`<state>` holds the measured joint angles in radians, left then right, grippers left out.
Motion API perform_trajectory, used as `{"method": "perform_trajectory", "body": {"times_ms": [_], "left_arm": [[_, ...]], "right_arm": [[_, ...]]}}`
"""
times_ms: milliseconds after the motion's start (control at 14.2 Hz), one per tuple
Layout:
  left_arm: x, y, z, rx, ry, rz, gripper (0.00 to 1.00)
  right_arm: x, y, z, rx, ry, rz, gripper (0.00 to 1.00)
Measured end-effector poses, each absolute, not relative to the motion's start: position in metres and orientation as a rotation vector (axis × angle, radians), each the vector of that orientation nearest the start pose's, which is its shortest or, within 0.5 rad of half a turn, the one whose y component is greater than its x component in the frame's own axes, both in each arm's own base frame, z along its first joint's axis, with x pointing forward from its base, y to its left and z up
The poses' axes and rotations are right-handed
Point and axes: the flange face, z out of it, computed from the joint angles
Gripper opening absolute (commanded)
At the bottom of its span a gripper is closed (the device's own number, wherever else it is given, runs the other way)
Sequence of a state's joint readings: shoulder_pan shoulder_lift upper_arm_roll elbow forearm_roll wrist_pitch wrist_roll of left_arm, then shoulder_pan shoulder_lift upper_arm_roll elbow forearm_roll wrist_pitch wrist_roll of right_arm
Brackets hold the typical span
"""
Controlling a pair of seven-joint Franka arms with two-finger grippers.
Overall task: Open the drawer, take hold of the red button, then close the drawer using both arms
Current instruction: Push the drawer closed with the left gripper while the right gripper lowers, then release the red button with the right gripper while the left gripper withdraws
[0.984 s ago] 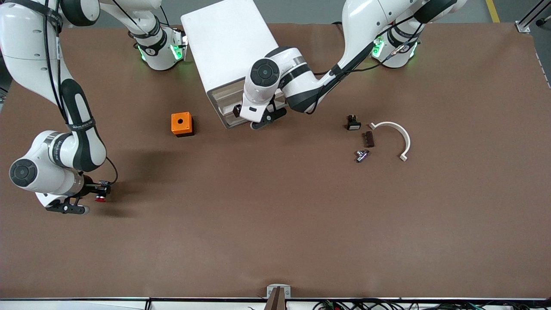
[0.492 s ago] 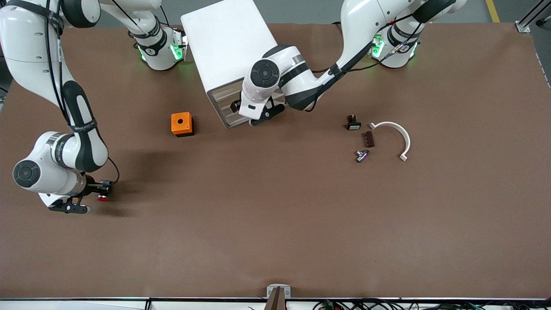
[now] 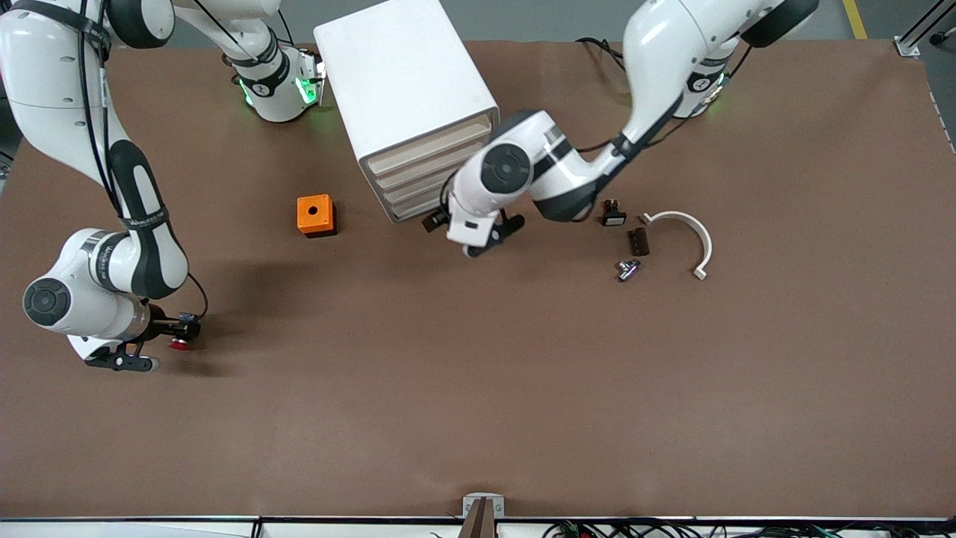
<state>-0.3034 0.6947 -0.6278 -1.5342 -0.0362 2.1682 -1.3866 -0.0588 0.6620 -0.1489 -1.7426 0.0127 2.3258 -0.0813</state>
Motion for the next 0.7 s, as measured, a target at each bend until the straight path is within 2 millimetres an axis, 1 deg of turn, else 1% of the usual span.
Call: {"method": "perform_trajectory", "body": {"times_ms": [70, 211, 352, 422, 492, 562, 703], "left_arm": [[0.494, -0.506, 0.317, -3.178, -0.975, 0.577, 1.0], [0.51, -0.493, 0.328, -3.213, -0.935, 0.494, 1.0], [0.521, -0.48, 0.341, -3.233, -0.857, 0.393, 1.0], [0.528, -0.469, 0.346, -3.24, -0.776, 0.351, 1.0], [0.538, -0.455, 0.349, -3.244, -0.663, 0.301, 1.0], [0.55, -0.436, 0.352, -3.241, -0.543, 0.246, 1.0], [0.579, -0.388, 0.359, -3.226, -0.358, 0.193, 1.0]], "right_arm": [[0.648, -0.127, 0.196, -3.207, 0.171, 0.124, 1.0], [0.652, -0.125, 0.206, -3.206, 0.166, 0.1, 1.0], [0.654, -0.12, 0.224, -3.199, 0.16, 0.098, 1.0], [0.655, -0.117, 0.235, -3.196, 0.159, 0.097, 1.0], [0.655, -0.112, 0.248, -3.192, 0.163, 0.1, 1.0], [0.656, -0.105, 0.262, -3.188, 0.168, 0.104, 1.0], [0.657, -0.087, 0.298, -3.179, 0.181, 0.122, 1.0]]}}
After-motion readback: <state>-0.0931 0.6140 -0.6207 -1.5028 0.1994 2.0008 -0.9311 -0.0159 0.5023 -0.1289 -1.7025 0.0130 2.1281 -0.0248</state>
